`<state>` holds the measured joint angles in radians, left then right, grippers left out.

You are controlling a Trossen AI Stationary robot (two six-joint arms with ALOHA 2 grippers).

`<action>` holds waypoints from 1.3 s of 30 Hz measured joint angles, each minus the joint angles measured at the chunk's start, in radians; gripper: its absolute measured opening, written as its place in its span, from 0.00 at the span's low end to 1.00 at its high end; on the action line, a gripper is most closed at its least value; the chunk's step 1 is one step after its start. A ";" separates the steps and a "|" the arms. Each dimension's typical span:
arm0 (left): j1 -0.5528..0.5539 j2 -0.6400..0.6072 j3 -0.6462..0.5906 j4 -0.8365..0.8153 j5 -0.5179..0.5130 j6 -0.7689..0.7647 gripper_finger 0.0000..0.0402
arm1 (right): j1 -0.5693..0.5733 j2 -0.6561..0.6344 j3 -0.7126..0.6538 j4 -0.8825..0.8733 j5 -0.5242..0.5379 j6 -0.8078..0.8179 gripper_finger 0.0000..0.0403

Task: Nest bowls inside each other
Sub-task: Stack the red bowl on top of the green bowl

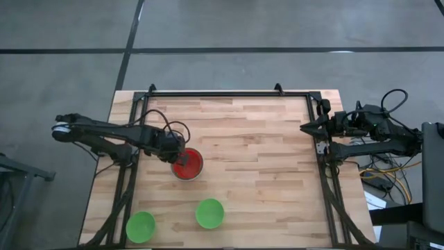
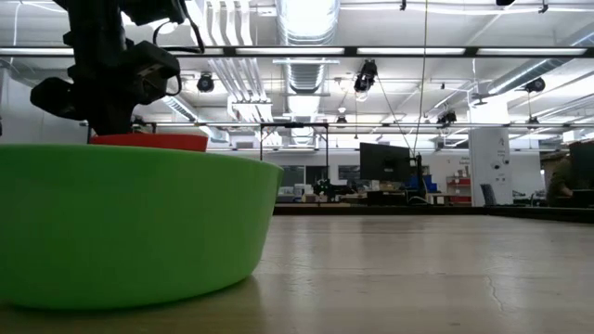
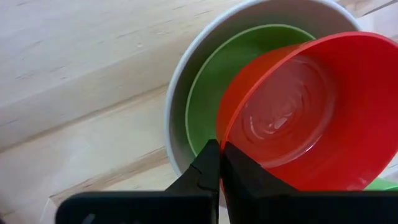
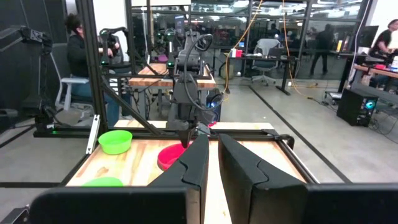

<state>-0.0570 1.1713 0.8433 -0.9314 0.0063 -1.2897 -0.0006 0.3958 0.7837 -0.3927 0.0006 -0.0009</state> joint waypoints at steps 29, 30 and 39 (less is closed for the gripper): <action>0.000 -0.027 0.009 0.006 0.005 -0.020 0.40 | 0.000 0.000 0.000 0.000 0.000 0.000 0.08; 0.000 -0.029 0.009 0.006 0.005 -0.020 0.42 | 0.000 0.000 0.000 0.000 0.000 0.000 0.08; 0.003 -0.077 0.025 -0.070 -0.020 -0.020 0.50 | 0.000 0.000 0.000 0.000 0.000 0.000 0.08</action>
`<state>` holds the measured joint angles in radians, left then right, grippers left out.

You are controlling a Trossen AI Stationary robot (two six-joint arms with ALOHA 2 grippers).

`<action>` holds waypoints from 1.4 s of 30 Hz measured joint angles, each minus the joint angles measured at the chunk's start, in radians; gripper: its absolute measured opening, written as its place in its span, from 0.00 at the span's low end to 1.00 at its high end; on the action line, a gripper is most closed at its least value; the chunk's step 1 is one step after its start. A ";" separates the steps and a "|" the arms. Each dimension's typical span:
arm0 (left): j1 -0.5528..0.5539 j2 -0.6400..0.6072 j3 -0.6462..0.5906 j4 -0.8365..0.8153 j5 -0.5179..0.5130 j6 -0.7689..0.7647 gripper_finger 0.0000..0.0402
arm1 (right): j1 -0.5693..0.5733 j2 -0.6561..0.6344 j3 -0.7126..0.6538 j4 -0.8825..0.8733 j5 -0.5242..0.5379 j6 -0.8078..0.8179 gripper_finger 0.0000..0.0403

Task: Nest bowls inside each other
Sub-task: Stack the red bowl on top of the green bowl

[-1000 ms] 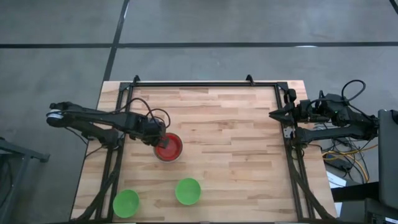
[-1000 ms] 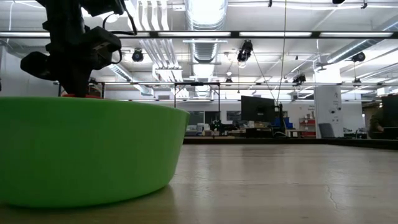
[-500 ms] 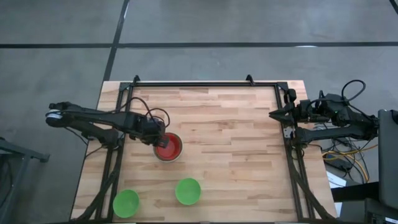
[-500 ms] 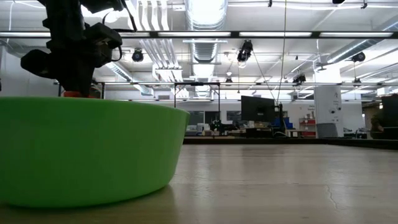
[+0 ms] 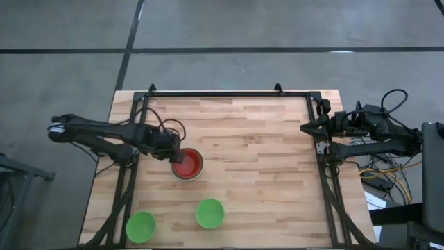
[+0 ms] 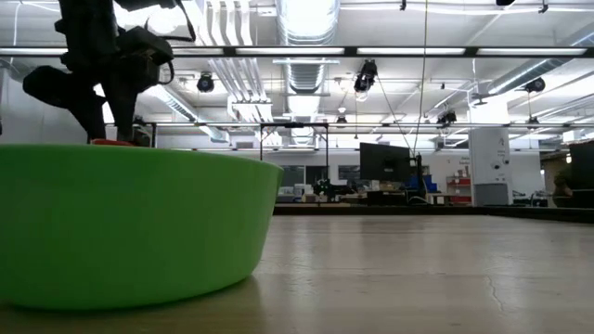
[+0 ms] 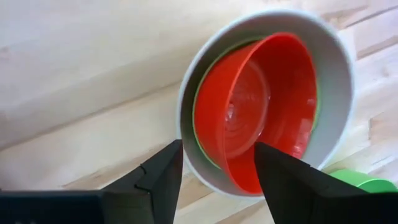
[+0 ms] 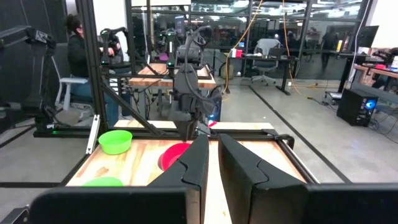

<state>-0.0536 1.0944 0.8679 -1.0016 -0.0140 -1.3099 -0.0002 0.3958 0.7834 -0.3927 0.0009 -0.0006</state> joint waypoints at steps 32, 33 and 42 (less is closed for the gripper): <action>0.001 0.068 -0.006 -0.023 0.015 -0.001 0.50 | 0.000 0.000 0.000 0.000 0.000 0.000 0.08; 0.001 0.073 -0.006 -0.024 0.017 0.000 0.50 | 0.000 0.000 0.000 0.000 0.000 0.000 0.08; 0.001 0.105 -0.006 -0.024 0.040 0.002 0.50 | 0.000 0.000 0.000 0.000 0.000 0.000 0.08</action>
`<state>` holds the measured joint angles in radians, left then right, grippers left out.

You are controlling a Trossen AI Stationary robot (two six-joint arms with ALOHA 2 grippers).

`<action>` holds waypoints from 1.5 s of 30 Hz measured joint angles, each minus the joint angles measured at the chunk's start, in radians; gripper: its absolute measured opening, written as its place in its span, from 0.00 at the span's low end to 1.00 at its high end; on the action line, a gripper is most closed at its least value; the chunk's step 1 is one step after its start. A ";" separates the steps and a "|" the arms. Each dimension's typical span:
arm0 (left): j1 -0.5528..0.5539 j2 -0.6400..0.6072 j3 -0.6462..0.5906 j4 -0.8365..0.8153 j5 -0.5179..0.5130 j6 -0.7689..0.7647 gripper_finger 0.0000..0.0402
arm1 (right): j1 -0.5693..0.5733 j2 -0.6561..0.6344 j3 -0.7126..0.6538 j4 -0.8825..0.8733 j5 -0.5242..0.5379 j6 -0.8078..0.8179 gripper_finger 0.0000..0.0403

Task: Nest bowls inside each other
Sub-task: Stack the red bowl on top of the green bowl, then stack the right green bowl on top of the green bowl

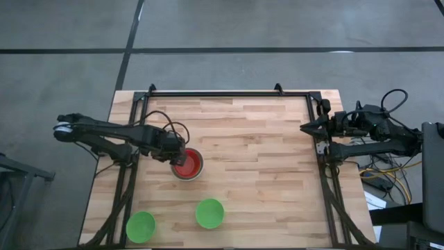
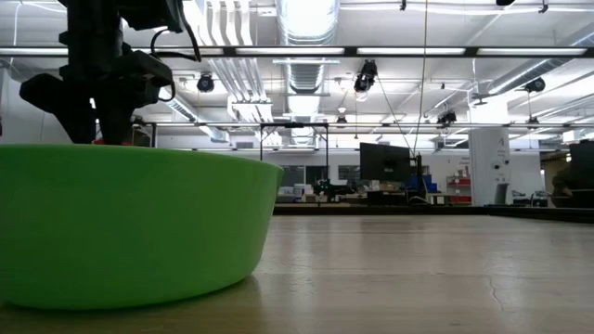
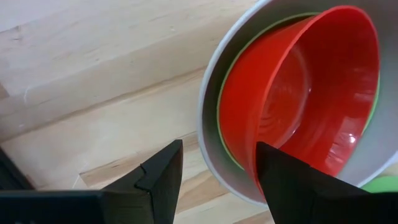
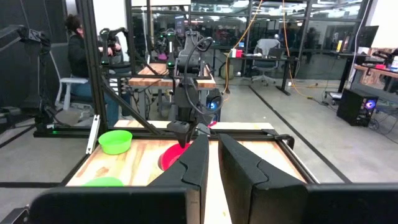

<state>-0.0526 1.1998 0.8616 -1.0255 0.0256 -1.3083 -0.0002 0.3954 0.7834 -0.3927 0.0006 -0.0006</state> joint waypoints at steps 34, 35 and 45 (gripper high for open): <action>-0.019 -0.096 0.038 0.037 -0.035 0.029 0.48 | 0.000 0.000 0.000 0.000 0.000 0.000 0.08; -0.029 -0.095 0.046 0.038 -0.046 0.032 0.48 | 0.000 0.000 0.000 0.000 0.000 0.000 0.08; -0.116 -0.088 0.084 0.046 -0.107 -0.013 0.48 | 0.000 0.000 0.000 0.000 0.000 0.000 0.08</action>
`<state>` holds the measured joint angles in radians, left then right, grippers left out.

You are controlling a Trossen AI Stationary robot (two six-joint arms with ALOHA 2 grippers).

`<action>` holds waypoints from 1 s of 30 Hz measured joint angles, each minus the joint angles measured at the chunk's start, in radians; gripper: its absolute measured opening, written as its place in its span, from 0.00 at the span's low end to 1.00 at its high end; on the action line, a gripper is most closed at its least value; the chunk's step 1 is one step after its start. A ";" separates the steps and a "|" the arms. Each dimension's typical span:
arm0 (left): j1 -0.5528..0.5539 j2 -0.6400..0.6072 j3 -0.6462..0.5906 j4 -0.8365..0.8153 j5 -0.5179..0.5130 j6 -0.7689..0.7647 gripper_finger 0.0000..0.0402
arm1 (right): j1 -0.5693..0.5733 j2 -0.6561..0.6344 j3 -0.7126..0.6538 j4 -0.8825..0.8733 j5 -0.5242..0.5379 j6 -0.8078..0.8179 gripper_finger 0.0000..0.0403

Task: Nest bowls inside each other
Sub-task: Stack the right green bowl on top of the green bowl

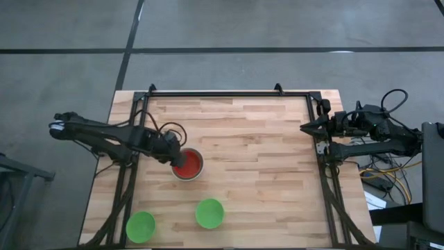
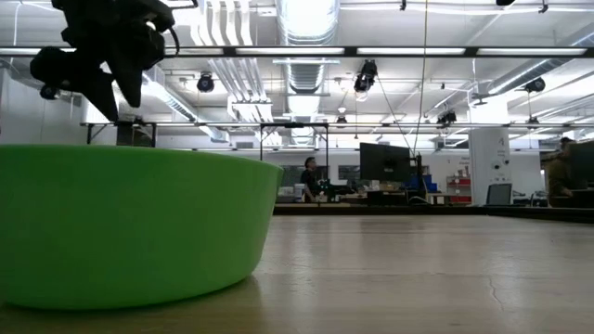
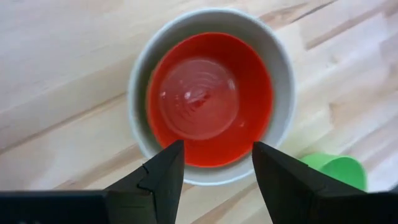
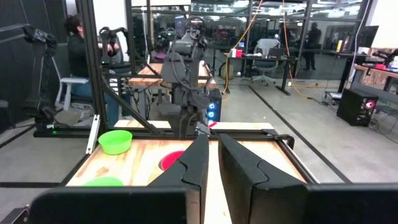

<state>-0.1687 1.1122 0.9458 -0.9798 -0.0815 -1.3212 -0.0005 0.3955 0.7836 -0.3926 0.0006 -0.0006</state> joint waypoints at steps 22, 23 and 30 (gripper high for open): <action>-0.177 0.034 0.022 0.183 -0.142 -0.105 0.48 | 0.000 0.000 0.000 0.000 0.000 0.000 0.08; -0.181 0.042 0.023 0.193 -0.148 -0.105 0.48 | 0.000 0.000 0.000 0.000 0.000 0.000 0.08; -0.198 0.089 0.024 0.246 -0.113 -0.105 0.48 | 0.000 0.000 0.000 0.000 0.000 0.000 0.08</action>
<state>-0.3667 1.2010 0.9695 -0.7336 -0.1948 -1.4258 -0.0006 0.3956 0.7837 -0.3926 0.0006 -0.0006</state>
